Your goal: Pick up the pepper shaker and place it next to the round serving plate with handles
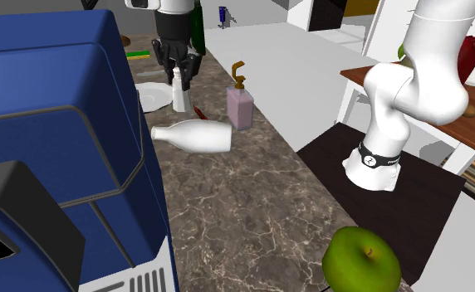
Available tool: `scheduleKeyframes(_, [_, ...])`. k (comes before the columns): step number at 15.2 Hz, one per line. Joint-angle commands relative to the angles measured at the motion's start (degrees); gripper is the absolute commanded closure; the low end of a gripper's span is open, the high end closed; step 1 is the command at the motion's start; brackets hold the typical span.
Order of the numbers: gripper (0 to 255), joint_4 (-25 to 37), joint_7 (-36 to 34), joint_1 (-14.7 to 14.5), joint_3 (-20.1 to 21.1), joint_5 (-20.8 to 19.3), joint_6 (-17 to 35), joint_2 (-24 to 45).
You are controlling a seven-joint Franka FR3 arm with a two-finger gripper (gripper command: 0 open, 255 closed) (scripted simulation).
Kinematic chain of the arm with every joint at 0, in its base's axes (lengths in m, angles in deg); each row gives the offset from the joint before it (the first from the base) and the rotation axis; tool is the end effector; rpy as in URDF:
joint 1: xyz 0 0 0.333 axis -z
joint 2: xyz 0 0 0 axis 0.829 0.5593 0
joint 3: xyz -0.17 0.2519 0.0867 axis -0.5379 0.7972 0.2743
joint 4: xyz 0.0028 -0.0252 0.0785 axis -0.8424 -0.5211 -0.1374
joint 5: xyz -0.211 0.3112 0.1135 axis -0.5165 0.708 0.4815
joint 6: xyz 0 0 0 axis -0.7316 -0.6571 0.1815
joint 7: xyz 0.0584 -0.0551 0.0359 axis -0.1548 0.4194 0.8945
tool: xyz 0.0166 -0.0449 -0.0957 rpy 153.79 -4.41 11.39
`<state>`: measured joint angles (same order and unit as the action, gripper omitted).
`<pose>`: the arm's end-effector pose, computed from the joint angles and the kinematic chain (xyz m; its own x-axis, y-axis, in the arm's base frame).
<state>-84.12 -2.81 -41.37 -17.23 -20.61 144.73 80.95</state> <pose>0.4719 -0.3808 0.5310 0.9721 0.2338 0.0185 0.2309 -0.9678 0.1004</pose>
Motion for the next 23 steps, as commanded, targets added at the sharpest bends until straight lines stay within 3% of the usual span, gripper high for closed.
scheduleKeyframes(1, [255, 0.67, 2.94, 1.63, -1.10, 0.74, 0.07, 0.75])
scheduleKeyframes(11, [255, 12.95, 17.86, 12.33, -5.15, 7.88, -3.22, 11.00])
scheduleKeyframes(16, [255, 23.24, 24.46, 19.66, -5.74, 12.37, -6.85, 18.57])
scheduleKeyframes(17, [255, 27.51, 26.33, 22.39, -5.72, 13.91, -8.46, 21.48])
scheduleKeyframes(23, [255, 22.00, 26.59, 21.48, -5.54, 13.76, -3.53, 20.95])
